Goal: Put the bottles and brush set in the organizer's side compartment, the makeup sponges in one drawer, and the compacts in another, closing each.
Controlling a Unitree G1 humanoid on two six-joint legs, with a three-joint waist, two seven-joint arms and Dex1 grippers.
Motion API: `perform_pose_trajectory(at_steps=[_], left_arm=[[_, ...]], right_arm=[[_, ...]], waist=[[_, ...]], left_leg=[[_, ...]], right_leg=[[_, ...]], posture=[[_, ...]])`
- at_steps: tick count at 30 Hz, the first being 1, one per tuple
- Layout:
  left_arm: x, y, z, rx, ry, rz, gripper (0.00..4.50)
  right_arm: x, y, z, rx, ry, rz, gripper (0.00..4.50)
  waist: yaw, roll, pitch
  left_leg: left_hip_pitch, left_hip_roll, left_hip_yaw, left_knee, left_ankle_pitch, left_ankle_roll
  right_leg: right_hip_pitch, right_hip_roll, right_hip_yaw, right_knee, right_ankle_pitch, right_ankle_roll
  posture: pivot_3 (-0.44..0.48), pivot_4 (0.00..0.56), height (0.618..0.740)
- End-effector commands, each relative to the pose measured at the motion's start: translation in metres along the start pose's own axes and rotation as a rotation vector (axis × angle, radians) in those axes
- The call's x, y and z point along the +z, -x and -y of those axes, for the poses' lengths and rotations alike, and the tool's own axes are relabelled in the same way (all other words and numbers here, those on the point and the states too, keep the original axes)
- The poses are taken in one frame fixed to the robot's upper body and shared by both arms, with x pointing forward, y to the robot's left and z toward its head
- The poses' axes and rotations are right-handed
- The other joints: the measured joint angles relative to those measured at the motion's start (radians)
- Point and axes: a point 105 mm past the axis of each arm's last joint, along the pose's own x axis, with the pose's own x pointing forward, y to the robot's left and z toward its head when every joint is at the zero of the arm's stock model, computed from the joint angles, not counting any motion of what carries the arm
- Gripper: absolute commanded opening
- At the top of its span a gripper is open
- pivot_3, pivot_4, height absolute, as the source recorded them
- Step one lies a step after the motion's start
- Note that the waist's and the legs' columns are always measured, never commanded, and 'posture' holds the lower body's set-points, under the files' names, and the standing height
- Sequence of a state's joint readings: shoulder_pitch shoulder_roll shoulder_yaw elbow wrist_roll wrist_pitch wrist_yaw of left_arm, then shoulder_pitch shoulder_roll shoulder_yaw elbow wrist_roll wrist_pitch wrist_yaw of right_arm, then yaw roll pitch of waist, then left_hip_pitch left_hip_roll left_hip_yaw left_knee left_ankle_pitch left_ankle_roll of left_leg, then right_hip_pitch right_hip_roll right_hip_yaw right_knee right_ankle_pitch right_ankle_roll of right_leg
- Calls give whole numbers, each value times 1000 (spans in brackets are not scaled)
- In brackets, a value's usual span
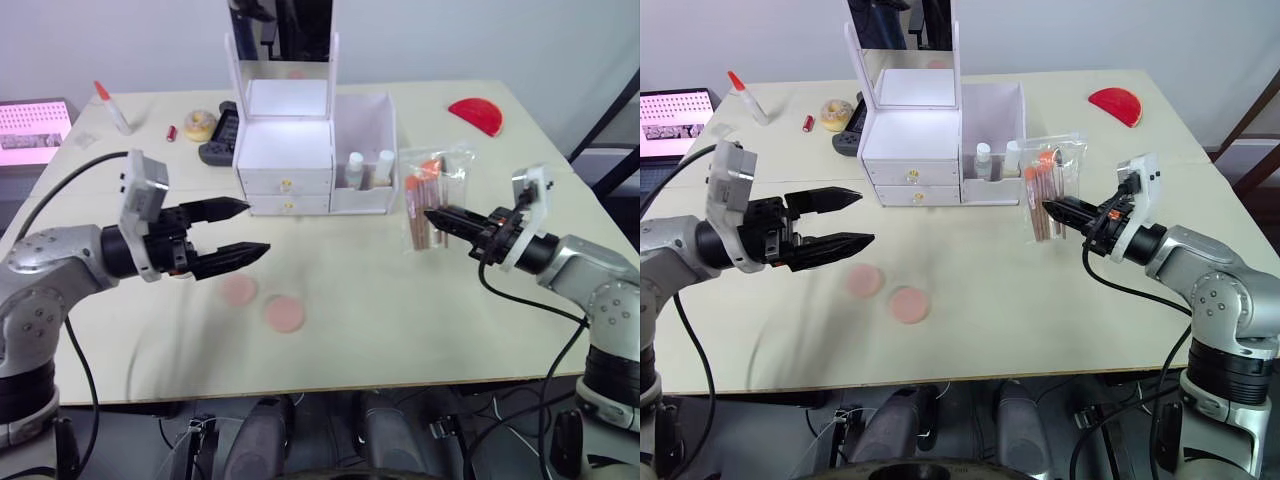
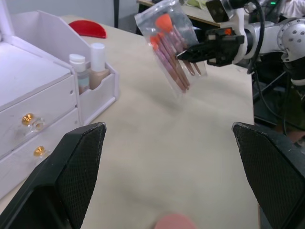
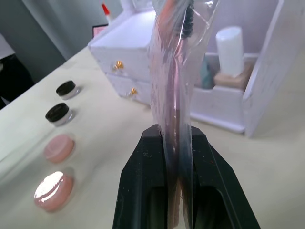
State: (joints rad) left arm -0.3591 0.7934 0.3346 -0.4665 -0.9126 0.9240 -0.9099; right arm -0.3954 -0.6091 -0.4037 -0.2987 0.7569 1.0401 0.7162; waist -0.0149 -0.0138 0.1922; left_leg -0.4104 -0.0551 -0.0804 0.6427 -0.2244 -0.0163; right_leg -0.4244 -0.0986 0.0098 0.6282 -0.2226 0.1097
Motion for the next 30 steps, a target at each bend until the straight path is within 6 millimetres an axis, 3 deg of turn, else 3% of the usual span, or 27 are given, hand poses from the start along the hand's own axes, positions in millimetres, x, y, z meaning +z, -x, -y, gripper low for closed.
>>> perform_pose_trajectory(at_steps=[1,8,12,14,18,22,26,30], left_arm=[[12,0,3,4,-59,25,4459],[19,-3,-2,71,-91,58,4459],[23,-4,-5,102,-101,84,4459],[25,-5,-5,110,-104,90,4459],[31,-5,-7,133,-109,122,4459],[36,-3,-8,149,-121,128,4459],[39,-3,-7,152,-128,134,4459],[40,-2,-6,155,-124,135,4459]], right_arm=[[25,-6,-5,30,62,63,0],[72,-48,8,0,23,217,0],[108,-93,20,-52,-9,323,0],[116,-110,27,-77,6,338,0],[121,-136,40,-123,16,354,0],[106,-161,45,-176,41,311,0],[89,-170,50,-223,64,274,0],[84,-177,47,-225,59,271,0]], waist=[[0,0,0],[0,0,0],[-5,0,1],[-6,0,1],[-2,0,1],[-8,0,1],[-13,0,1],[-27,0,1]], left_leg=[[0,0,0,0,0,0],[0,0,0,0,0,0],[0,0,1,0,0,0],[0,0,2,-1,0,0],[0,-1,2,-5,0,0],[1,-1,2,-10,2,-3],[2,-1,2,-14,3,-4],[2,-1,1,-14,3,-4]], right_leg=[[0,0,0,0,0,0],[0,0,0,0,0,-1],[-1,0,1,0,1,-1],[-2,0,2,0,1,-1],[-2,1,2,-1,3,2],[-2,1,2,-5,4,2],[-3,1,2,-5,4,3],[-4,1,2,-5,4,3]], posture=[[0,150,737],[0,150,737],[0,150,737],[0,150,737],[0,150,737],[0,150,737],[0,150,737],[0,150,737]])
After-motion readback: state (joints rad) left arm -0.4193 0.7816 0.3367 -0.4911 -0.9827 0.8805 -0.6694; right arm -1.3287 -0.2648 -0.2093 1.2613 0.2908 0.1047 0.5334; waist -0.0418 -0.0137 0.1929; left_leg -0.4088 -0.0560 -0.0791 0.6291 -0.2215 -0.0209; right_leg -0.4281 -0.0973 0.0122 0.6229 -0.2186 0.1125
